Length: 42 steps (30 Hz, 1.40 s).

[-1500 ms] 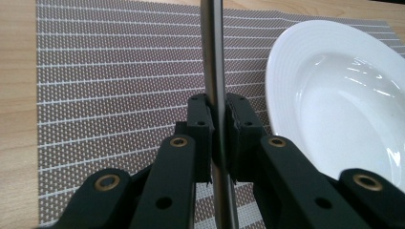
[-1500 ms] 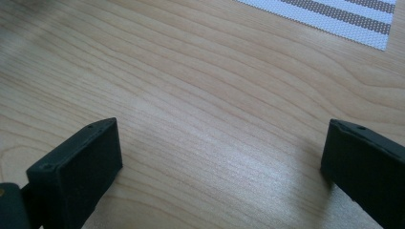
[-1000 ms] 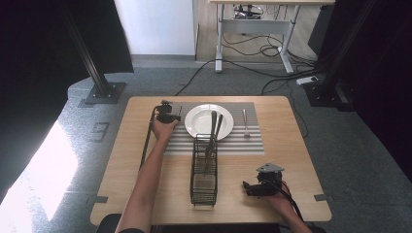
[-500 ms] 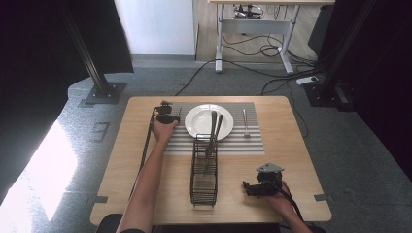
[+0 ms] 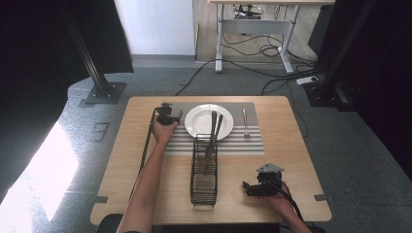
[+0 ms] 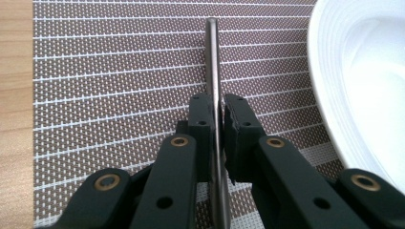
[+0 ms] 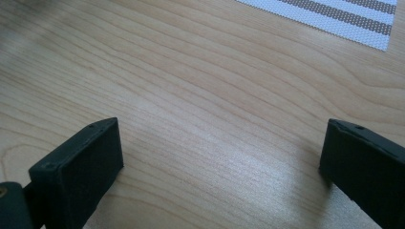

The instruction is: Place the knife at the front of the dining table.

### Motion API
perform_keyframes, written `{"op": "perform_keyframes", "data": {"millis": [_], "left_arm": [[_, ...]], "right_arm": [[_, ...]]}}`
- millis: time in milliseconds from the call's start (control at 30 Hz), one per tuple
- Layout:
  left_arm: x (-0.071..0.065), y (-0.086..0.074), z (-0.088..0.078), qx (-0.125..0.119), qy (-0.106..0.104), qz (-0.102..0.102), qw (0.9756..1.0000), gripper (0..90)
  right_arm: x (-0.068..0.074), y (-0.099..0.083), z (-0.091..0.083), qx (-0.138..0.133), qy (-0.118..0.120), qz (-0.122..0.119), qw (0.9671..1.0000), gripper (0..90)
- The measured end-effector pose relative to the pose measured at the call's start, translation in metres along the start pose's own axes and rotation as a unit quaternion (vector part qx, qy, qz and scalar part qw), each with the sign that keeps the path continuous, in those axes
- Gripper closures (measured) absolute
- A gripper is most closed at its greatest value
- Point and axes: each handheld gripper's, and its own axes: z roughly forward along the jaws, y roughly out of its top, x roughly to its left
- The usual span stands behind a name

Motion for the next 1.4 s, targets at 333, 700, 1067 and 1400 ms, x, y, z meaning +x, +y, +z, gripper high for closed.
{"op": "perform_keyframes", "data": {"millis": [333, 700, 1067, 1400], "left_arm": [[0.006, -0.003, -0.004, -0.01, 0.013, 0.009, 0.9998, 78.7], [0.017, 0.009, 0.005, -0.022, 0.024, -0.014, 0.9994, 79.0], [0.016, 0.005, -0.003, -0.037, 0.033, 0.013, 0.9987, 57.1], [0.018, -0.021, -0.029, -0.045, 0.014, 0.022, 0.9987, 50.1]], "right_arm": [[0.0, 0.0, 0.0, 0.0, 0.0, 0.0, 1.0, 0.8], [0.0, 0.0, 0.0, 0.001, 0.0, 0.001, 1.0, 0.8], [0.0, 0.0, 0.0, 0.0, 0.001, -0.001, 1.0, 0.8], [0.0, 0.001, 0.001, 0.001, 0.002, -0.001, 1.0, 0.0]]}}
